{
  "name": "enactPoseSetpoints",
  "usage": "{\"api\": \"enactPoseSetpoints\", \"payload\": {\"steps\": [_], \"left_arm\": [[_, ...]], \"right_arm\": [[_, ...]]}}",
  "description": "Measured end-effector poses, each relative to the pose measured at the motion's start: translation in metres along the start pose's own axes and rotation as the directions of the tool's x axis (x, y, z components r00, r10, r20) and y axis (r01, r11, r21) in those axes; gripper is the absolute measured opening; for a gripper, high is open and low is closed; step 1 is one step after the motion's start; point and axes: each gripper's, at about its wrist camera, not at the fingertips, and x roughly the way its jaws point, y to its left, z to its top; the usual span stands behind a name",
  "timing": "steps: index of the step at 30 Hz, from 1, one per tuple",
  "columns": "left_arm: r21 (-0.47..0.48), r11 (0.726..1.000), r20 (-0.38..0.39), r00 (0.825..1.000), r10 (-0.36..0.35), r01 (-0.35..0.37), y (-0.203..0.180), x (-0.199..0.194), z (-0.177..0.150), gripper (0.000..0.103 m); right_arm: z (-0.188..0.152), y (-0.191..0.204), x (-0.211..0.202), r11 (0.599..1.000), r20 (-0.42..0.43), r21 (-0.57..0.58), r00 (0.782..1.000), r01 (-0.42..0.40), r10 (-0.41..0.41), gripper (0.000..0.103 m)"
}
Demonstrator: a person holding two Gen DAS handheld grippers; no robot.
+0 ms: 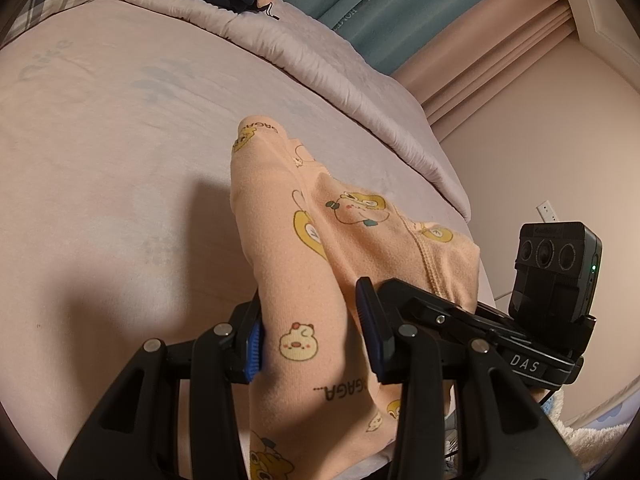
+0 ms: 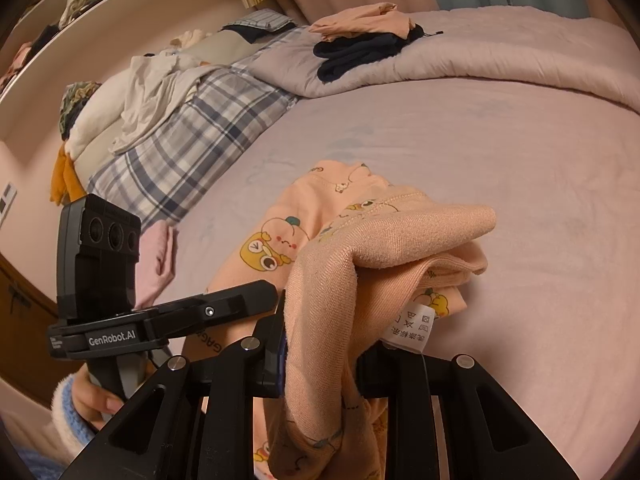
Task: Fold small clothes
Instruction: 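Hold the gripped end of the peach shirt with both grippers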
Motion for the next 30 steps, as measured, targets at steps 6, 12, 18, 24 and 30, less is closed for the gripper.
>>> {"api": "enactPoseSetpoints", "payload": {"steps": [6, 12, 18, 24, 30], "left_arm": [[0.002, 1.000, -0.008, 1.000, 0.009, -0.009, 0.005, 0.001, 0.002, 0.039], [0.002, 1.000, -0.019, 1.000, 0.014, -0.014, 0.004, 0.007, 0.004, 0.039], [0.004, 1.000, -0.027, 1.000, 0.015, -0.014, 0.005, 0.013, 0.010, 0.039], [0.015, 1.000, -0.030, 0.999, 0.018, -0.017, 0.005, 0.021, 0.018, 0.039], [0.010, 1.000, -0.038, 0.999, 0.020, -0.019, 0.006, 0.028, 0.021, 0.039]], "right_arm": [[-0.002, -0.004, 0.003, 1.000, -0.005, 0.009, 1.000, -0.001, 0.001, 0.026], [-0.001, -0.006, 0.008, 1.000, -0.008, 0.017, 1.000, 0.006, -0.006, 0.026], [0.001, -0.008, 0.010, 1.000, -0.005, 0.020, 1.000, 0.018, -0.018, 0.026], [0.005, -0.012, 0.011, 1.000, 0.006, 0.020, 1.000, 0.023, -0.024, 0.026], [0.008, -0.016, 0.016, 0.999, 0.004, 0.017, 0.999, 0.034, -0.034, 0.026]]}}
